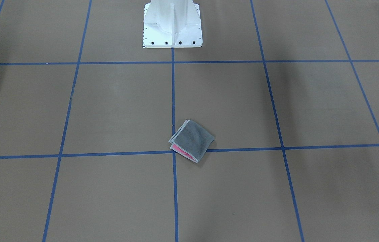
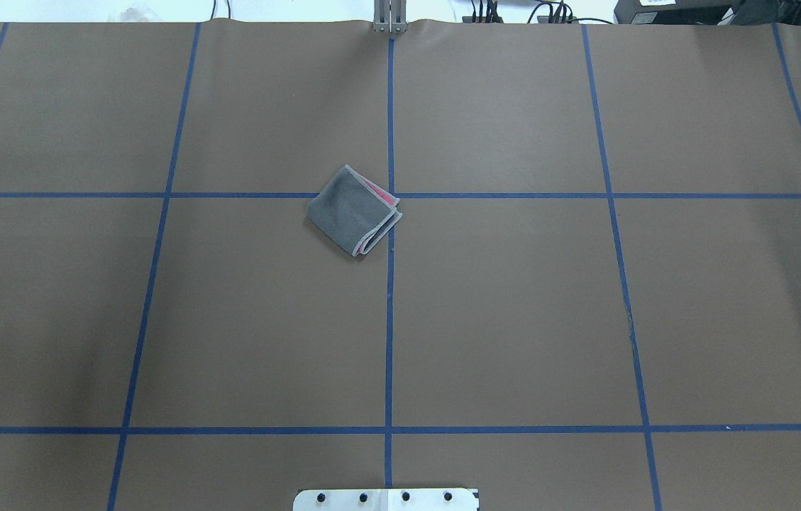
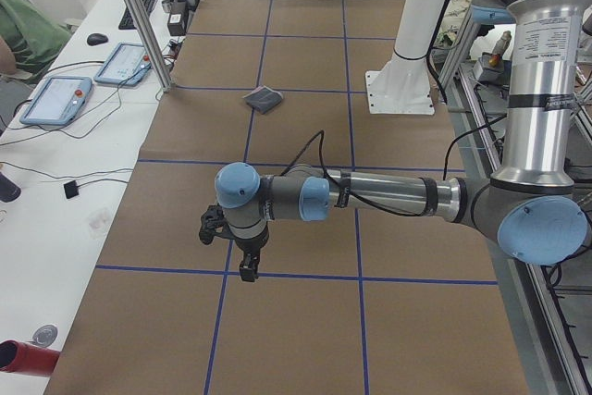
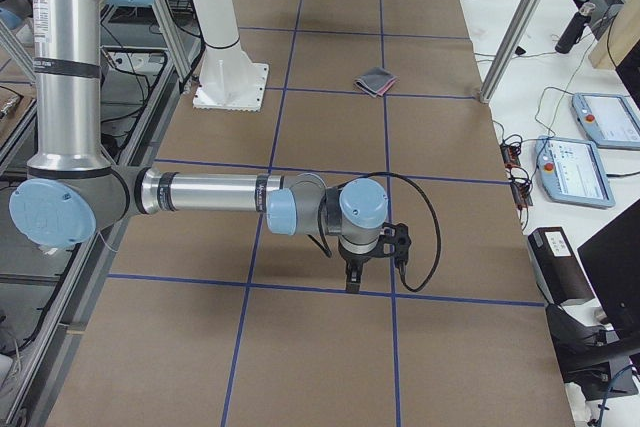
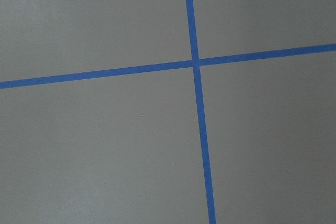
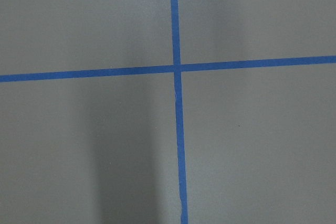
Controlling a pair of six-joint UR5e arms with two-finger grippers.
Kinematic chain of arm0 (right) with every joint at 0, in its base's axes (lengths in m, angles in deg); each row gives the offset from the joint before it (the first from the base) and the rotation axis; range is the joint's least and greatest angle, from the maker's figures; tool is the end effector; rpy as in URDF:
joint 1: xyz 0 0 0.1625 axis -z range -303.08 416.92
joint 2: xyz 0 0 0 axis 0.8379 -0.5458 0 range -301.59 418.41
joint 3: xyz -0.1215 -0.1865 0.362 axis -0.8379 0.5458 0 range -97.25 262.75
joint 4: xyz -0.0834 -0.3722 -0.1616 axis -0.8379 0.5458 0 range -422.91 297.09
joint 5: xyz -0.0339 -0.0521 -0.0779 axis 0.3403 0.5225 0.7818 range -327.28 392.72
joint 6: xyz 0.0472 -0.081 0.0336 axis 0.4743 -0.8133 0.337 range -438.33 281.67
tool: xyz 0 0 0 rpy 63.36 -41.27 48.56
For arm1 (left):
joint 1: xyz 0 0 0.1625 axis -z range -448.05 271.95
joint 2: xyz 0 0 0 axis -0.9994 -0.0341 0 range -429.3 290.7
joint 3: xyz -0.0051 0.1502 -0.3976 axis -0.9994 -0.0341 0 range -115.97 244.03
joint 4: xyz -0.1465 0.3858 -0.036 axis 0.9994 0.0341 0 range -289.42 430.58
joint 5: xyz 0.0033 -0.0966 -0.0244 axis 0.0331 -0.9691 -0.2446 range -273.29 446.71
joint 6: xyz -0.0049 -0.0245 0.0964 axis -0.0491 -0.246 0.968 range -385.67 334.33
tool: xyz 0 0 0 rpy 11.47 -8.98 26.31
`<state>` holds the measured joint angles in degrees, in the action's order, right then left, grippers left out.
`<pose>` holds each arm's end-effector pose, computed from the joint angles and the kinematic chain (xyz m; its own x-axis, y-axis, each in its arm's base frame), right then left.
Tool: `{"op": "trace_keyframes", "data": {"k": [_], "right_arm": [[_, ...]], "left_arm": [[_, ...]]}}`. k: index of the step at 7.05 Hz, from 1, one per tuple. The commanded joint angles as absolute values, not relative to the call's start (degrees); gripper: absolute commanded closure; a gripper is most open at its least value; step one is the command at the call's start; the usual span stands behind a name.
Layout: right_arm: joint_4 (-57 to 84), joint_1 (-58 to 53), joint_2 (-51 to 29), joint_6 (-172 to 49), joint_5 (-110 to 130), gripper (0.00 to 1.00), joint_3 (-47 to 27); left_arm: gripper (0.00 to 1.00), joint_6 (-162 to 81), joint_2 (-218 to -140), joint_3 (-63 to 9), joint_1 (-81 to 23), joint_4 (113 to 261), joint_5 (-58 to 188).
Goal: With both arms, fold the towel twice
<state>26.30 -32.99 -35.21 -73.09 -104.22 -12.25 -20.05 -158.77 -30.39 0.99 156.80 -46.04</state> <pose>0.0598 -0.4675 0.6414 0.6800 0.0628 0.7305 -0.0610 0.9977 -0.0291 -0.0574 -0.4883 0.6338 0.7290 0.1116 -0.6753 -0.0886 0.9937 0.0685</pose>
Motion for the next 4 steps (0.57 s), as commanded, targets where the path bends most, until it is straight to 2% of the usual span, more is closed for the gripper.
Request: {"op": "trace_keyframes", "data": {"k": [1, 4], "right_arm": [[26.3, -32.99, -35.28, -73.06, -104.22, 0.0, -12.26], [26.3, -32.99, -34.93, -73.06, -104.22, 0.0, -12.26]], "left_arm": [[0.0, -20.05, -158.77, -30.36, 0.99, 156.8, -46.01], [0.0, -19.96, -158.77, -30.45, 0.99, 156.88, -46.1]]}}
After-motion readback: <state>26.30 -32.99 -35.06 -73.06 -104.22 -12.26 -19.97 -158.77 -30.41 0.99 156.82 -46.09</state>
